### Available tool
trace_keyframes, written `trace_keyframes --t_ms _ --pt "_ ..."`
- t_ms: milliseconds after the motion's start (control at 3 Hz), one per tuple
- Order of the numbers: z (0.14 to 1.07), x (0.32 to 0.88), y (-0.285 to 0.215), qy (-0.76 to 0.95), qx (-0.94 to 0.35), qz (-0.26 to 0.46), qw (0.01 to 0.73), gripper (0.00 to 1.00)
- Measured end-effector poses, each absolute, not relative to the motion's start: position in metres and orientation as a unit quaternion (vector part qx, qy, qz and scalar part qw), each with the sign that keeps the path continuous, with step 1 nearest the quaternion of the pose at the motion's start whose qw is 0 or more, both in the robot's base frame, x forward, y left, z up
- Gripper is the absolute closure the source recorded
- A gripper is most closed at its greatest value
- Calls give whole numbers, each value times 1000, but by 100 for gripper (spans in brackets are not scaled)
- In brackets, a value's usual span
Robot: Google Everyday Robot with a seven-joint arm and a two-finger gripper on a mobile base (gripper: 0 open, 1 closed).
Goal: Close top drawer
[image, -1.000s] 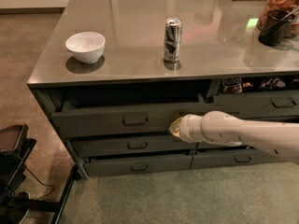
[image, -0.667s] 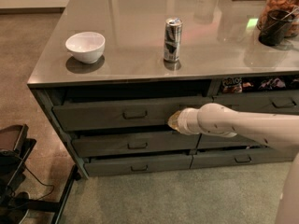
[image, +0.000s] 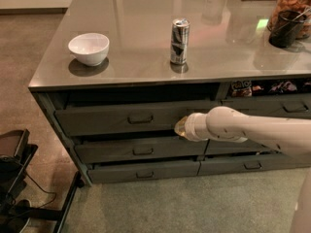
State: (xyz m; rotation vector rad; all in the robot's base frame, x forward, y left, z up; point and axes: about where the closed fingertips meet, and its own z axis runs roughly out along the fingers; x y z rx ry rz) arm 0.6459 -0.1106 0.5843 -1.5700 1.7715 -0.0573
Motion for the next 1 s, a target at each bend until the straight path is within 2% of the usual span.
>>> trace_keyframes --t_ms 333,667,1000 --pt "599 599 -105 700 -624 10 347 100" --pt "630 526 -104 712 -625 32 317 100" --pt "653 519 -106 704 -632 15 323 81"
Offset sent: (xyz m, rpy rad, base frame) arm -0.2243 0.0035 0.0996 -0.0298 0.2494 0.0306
